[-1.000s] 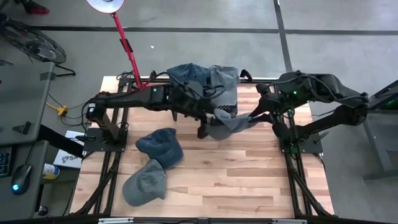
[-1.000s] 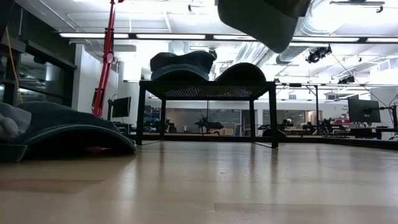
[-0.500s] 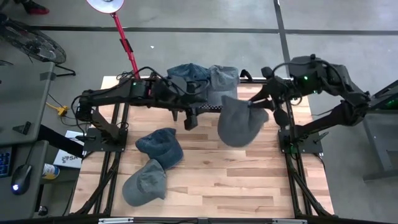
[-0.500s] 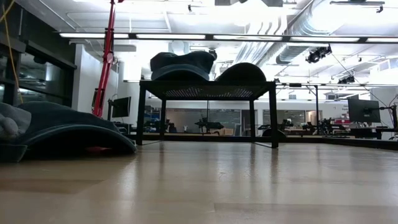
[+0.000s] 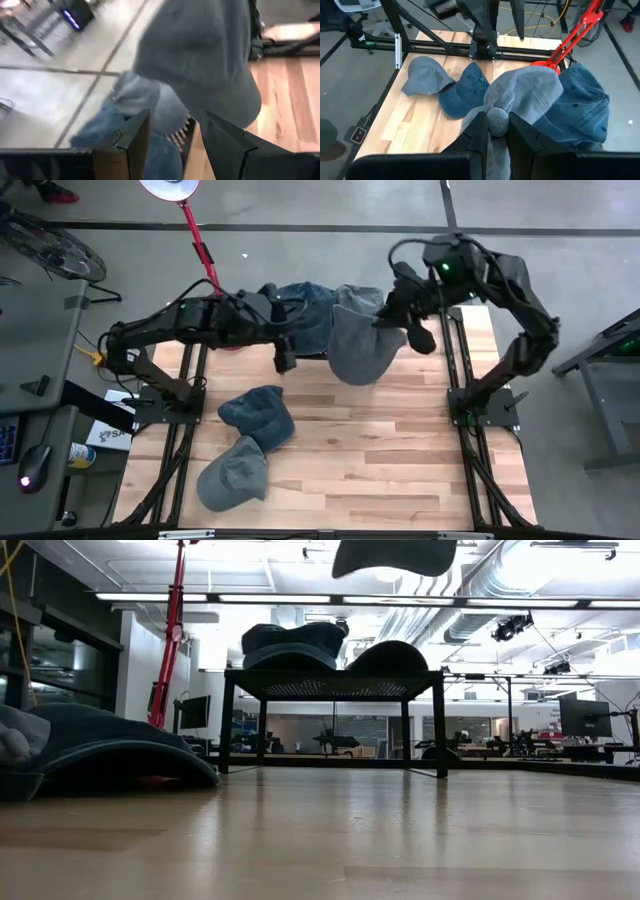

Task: Pick & Place hat
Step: Stack the top gray cap on top of the gray cap on the shelf

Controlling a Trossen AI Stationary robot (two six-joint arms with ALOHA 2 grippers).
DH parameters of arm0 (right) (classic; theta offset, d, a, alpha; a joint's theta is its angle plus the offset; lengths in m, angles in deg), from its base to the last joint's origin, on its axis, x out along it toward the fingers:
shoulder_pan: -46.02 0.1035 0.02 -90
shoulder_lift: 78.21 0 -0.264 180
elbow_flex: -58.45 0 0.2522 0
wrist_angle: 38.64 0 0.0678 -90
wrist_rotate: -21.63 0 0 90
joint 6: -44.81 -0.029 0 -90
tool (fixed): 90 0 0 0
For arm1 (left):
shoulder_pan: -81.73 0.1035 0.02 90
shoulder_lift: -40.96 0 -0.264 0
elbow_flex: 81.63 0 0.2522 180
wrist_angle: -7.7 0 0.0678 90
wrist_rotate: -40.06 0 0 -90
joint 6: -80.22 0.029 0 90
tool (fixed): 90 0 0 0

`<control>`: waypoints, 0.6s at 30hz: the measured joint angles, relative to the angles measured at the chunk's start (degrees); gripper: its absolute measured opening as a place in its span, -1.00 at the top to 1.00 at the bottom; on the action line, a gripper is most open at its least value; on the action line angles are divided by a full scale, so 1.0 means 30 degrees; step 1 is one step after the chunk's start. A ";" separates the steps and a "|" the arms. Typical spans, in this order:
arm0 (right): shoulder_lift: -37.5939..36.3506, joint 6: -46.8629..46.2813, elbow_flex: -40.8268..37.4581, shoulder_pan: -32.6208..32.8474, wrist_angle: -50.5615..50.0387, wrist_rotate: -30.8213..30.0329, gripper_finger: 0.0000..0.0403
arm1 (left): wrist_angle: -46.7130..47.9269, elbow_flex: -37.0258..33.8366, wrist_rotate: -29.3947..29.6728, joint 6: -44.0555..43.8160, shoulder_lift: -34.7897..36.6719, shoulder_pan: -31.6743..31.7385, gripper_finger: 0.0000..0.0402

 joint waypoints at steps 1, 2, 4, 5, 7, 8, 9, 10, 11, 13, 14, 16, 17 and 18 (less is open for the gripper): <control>0.0350 0.0126 0.0503 -0.0328 -0.0235 0.0291 0.80 | -0.0028 0.0027 0.0121 0.0154 0.0154 0.0000 0.16; 0.0707 0.0228 0.0928 -0.0605 -0.0372 0.0536 0.80 | 0.0370 0.0003 0.0124 0.0308 0.0334 0.0000 0.16; 0.0943 0.0392 0.0821 -0.1146 -0.0056 0.0902 0.80 | 0.0581 0.0002 0.0236 0.0481 0.0468 0.0000 0.16; 0.0911 0.0583 0.0598 -0.1508 0.0004 0.1192 0.80 | 0.0508 0.0027 0.0272 0.0498 0.0502 0.0000 0.16; 0.1054 0.0908 0.0258 -0.2154 0.0002 0.1836 0.80 | 0.1007 -0.0024 0.0262 0.0535 0.0680 0.0006 0.16; 0.1158 0.0935 0.0191 -0.2480 -0.0015 0.2073 0.80 | 0.0949 -0.0023 0.0262 0.0581 0.0731 0.0000 0.16; 0.1265 0.1070 0.0191 -0.2836 -0.0041 0.2187 0.80 | 0.0801 0.0006 0.0262 0.0643 0.0776 0.0000 0.16; 0.1338 0.1311 0.0185 -0.3125 -0.0049 0.2293 0.80 | 0.0880 0.0012 0.0262 0.0801 0.0805 0.0000 0.16; 0.1438 0.1608 0.0171 -0.3383 -0.0051 0.2397 0.80 | 0.1000 0.0012 0.0251 0.0915 0.0848 0.0000 0.16; 0.1530 0.2074 0.0169 -0.3875 -0.0018 0.2665 0.80 | 0.1066 0.0005 0.0182 0.0962 0.0877 0.0000 0.16; 0.1530 0.2279 0.0169 -0.4134 -0.0020 0.2850 0.80 | 0.1125 0.0005 0.0182 0.0962 0.0893 0.0000 0.16; 0.1530 0.2731 0.0169 -0.4522 -0.0020 0.3184 0.80 | 0.1224 0.0005 0.0062 0.0962 0.0913 0.0000 0.16; 0.1530 0.3032 0.0169 -0.4699 -0.0020 0.3485 0.80 | 0.1237 0.0005 -0.0145 0.0962 0.0913 0.0007 0.16; 0.1524 0.3352 0.0169 -0.4904 -0.0020 0.3829 0.80 | 0.1237 0.0005 -0.0369 0.0962 0.0913 0.0007 0.16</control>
